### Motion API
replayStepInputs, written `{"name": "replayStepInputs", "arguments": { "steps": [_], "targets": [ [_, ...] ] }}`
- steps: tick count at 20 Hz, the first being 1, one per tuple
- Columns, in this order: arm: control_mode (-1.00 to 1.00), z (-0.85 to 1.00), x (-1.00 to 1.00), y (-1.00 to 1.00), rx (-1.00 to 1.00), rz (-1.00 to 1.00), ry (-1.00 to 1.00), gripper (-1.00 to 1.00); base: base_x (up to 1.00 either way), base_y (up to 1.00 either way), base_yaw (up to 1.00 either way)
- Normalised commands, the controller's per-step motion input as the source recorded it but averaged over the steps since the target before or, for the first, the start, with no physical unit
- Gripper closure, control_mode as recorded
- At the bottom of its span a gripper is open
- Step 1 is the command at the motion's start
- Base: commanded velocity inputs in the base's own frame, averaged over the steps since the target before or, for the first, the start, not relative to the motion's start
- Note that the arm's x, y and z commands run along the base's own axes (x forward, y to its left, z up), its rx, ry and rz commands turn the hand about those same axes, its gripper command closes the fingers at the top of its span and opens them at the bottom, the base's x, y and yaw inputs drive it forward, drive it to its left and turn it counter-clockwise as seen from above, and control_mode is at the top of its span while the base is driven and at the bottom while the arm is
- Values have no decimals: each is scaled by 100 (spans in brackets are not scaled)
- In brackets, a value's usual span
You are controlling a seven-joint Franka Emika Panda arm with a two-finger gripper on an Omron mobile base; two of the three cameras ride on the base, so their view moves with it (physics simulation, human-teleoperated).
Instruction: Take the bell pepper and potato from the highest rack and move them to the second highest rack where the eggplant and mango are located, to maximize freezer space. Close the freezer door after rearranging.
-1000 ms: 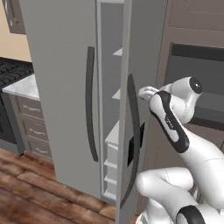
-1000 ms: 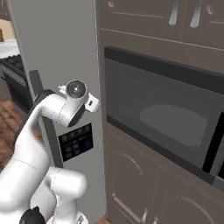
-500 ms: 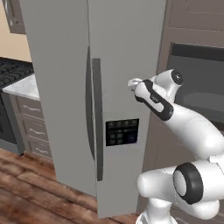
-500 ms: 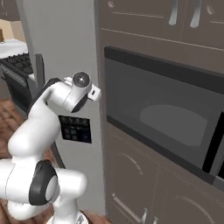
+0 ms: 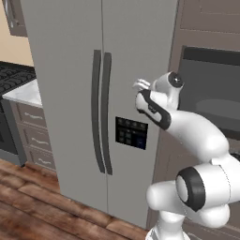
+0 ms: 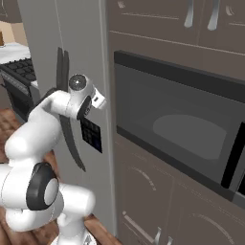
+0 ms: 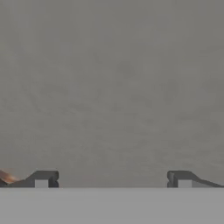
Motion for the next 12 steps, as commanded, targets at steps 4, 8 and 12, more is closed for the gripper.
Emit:
{"name": "replayStepInputs", "arguments": {
  "steps": [4, 8, 12],
  "targets": [
    [-100, 0, 33, 1, 0, -51, 0, -100, 0, 0, 0],
    [-100, 2, 24, -3, 2, -45, 0, -100, 0, 0, 0],
    [-100, 11, 0, -18, 5, -34, 0, -100, 0, 0, 0]
  ]
}}
